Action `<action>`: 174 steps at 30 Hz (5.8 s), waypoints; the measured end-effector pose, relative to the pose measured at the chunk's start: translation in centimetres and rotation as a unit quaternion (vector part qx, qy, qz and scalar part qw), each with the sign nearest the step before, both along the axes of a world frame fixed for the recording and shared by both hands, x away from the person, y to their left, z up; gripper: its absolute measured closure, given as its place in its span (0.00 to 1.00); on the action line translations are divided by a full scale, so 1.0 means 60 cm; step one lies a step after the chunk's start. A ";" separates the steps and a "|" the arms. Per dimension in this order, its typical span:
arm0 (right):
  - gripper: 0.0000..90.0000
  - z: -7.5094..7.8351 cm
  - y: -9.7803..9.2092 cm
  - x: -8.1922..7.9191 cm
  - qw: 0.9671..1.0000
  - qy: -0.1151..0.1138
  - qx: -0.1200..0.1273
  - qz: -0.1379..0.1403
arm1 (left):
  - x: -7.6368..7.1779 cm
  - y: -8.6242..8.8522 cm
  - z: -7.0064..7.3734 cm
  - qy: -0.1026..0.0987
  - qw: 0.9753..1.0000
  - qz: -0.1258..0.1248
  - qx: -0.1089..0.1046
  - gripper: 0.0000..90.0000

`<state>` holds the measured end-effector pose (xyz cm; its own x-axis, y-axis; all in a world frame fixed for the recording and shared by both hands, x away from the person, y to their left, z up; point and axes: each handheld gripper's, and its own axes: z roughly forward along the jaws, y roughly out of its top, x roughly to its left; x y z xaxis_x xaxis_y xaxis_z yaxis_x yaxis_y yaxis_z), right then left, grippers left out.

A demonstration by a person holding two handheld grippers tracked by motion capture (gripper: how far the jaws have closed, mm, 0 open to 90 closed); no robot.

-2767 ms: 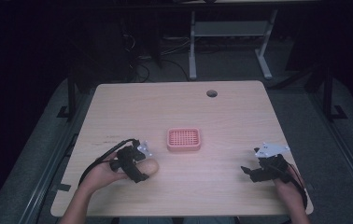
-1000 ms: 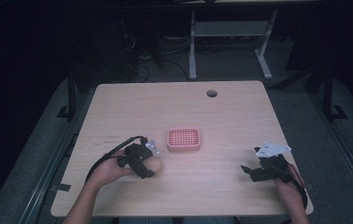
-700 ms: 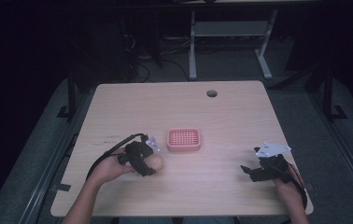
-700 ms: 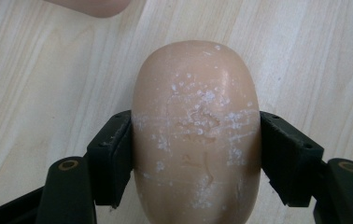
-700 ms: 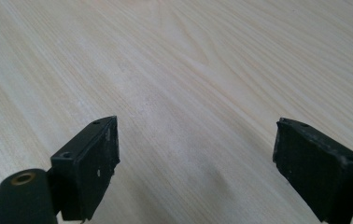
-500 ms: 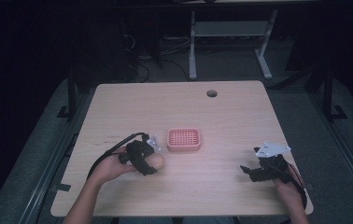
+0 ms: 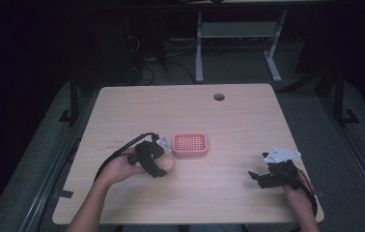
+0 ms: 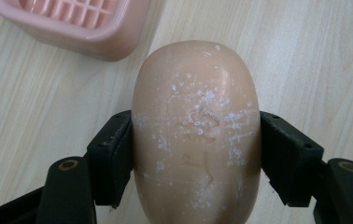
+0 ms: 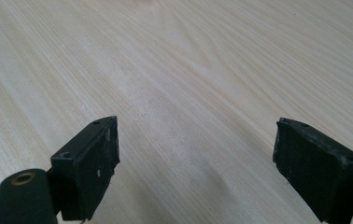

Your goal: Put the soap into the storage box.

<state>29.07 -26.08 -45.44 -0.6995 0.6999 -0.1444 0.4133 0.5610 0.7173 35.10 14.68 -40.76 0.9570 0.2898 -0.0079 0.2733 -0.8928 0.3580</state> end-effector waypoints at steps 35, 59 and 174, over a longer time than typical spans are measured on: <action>0.15 0.000 0.002 0.001 1.000 -0.001 0.002 0.003 | 0.034 -0.042 0.027 -0.003 1.000 -0.016 -0.014 0.35; 0.15 0.001 0.002 0.000 1.000 -0.002 0.006 0.001 | 0.070 -0.087 0.038 -0.002 0.999 -0.031 -0.007 0.35; 0.15 0.002 -0.007 0.000 1.000 -0.002 0.015 -0.003 | 0.175 -0.162 -0.019 0.016 0.999 -0.024 0.015 0.35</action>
